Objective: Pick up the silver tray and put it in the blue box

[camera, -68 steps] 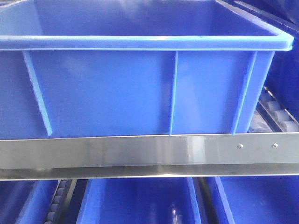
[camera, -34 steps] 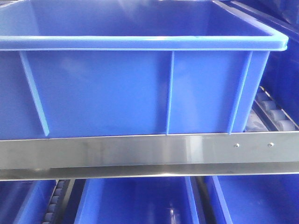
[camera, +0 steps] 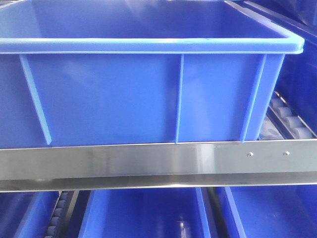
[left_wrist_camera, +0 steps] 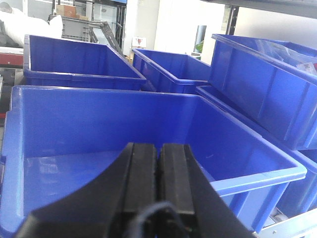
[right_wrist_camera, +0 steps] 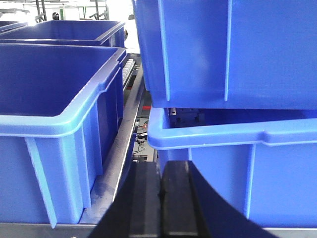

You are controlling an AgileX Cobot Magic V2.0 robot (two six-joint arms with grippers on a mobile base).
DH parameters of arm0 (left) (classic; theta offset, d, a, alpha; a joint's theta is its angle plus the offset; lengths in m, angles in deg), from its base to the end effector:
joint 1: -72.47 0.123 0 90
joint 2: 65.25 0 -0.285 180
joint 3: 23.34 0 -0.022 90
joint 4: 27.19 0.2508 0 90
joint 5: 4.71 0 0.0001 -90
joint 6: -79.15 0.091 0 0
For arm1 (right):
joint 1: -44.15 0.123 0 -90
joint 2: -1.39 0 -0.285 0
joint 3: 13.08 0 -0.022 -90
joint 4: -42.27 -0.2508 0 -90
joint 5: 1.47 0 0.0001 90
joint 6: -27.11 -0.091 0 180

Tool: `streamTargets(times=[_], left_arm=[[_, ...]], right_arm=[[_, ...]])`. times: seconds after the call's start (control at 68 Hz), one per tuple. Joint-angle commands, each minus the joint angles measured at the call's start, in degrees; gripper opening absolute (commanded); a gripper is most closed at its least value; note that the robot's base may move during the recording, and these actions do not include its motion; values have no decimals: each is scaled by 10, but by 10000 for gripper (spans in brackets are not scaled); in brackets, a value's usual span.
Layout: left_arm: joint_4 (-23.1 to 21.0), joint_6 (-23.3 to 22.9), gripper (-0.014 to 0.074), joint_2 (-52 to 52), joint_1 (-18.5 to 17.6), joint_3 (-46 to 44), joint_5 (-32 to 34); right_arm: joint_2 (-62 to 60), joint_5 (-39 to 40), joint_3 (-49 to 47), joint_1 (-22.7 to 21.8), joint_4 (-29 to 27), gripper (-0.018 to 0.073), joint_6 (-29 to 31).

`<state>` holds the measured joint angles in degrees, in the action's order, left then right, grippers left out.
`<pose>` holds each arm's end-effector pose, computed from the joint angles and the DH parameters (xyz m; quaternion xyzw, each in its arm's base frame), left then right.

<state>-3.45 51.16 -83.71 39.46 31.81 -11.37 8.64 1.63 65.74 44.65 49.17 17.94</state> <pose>0.0472 -0.0256 0.3213 0.1410 0.6252 -0.2319 0.7317 0.0563 0.0011 0.2091 0.0079 0.6625 0.0203 0.7487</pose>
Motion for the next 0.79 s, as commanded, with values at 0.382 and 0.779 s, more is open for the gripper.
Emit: streamTargets(times=[0.382, 0.779], left_arm=[[5, 2, -84, -5, 0, -16, 47], [17, 2, -84, -5, 0, -16, 41]], right_arm=[[-12, 61, -10, -4, -5, 57, 9], [-12, 61, -10, -4, -5, 57, 9]])
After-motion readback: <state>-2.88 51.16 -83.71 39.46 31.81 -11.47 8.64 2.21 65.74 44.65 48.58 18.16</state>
